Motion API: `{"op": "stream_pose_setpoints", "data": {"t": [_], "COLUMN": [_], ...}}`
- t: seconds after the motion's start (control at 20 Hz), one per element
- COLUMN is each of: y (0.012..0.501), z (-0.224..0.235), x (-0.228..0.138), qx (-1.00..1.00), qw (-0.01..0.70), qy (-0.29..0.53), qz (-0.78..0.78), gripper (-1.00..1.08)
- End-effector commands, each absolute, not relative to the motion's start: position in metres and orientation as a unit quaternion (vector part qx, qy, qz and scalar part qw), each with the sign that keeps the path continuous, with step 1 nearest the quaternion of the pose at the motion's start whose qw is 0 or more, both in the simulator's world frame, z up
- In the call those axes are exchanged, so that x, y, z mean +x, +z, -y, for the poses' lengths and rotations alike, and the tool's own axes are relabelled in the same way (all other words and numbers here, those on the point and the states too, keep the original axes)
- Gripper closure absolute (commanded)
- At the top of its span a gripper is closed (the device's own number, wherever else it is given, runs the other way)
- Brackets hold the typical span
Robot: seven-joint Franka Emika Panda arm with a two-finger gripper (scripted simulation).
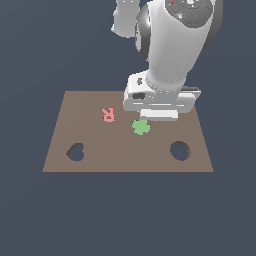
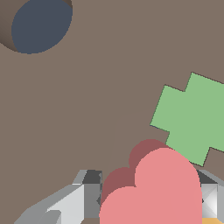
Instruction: Insert a designated object into the corresponding slot on a board.
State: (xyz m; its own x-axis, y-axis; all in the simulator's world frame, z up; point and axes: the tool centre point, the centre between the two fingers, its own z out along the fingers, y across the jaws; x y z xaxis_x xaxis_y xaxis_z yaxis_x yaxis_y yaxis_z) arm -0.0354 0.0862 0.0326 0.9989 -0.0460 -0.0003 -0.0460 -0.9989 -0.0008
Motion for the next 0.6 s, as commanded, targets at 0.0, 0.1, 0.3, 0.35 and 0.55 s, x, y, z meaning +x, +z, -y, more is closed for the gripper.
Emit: {"op": "stream_pose_setpoints", "data": {"t": [0.0,0.1,0.3,0.35,0.55], "y": [0.033,0.034,0.035,0.035,0.036], "z": [-0.069,-0.055,-0.025,-0.017,0.012], "x": [-0.036,-0.036,-0.032,-0.031,-0.023], "qx": [-1.0,-1.0,-0.996,-0.995,-0.989], "qw": [0.0,0.0,0.0,0.0,0.0], "qy": [0.0,0.0,0.0,0.0,0.0], "qz": [0.006,0.031,0.084,0.097,0.149], "gripper": [1.08,1.08,1.08,1.08,1.08]}}
